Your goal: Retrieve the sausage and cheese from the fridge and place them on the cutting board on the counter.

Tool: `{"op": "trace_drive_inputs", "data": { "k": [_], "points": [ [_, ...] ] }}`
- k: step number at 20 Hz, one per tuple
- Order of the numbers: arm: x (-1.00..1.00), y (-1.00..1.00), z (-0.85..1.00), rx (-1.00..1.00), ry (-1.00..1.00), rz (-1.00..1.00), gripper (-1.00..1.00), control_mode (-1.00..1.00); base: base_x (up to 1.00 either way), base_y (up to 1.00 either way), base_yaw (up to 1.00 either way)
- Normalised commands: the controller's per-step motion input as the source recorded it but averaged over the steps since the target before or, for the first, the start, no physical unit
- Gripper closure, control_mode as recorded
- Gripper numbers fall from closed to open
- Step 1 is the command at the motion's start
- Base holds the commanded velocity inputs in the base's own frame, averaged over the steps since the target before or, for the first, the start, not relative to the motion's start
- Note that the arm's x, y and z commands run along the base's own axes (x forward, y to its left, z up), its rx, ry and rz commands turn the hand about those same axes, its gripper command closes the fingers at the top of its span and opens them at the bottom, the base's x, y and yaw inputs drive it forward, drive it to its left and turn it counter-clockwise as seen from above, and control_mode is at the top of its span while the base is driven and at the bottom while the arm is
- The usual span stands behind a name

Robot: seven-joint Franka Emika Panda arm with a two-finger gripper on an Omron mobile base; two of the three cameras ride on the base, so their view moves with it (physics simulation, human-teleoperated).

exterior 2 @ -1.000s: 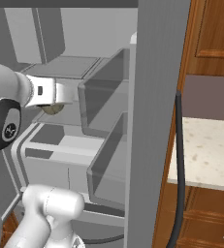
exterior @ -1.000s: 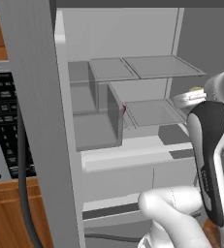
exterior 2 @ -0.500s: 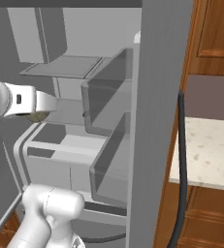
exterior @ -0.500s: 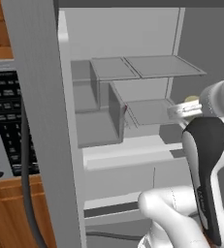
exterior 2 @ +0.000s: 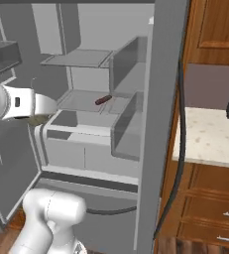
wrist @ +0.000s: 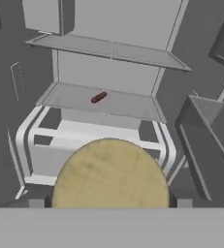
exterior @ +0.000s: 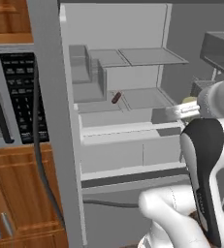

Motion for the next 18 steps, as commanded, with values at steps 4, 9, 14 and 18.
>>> {"op": "trace_drive_inputs", "data": {
  "k": [4, 9, 14, 18],
  "points": [
    [0.00, 0.00, 0.00, 0.00, 0.00, 0.00, 1.00, 1.00, -1.00, -0.31, -0.44],
    [0.00, 0.00, 0.00, 0.00, 0.00, 0.00, 1.00, 1.00, -0.63, -0.22, -0.69],
    [0.00, 0.00, 0.00, 0.00, 0.00, 0.00, 1.00, 1.00, -0.03, -0.28, -0.85],
    [0.00, 0.00, 0.00, 0.00, 0.00, 0.00, 1.00, 1.00, 0.00, -0.53, -0.83]
  ]
}}
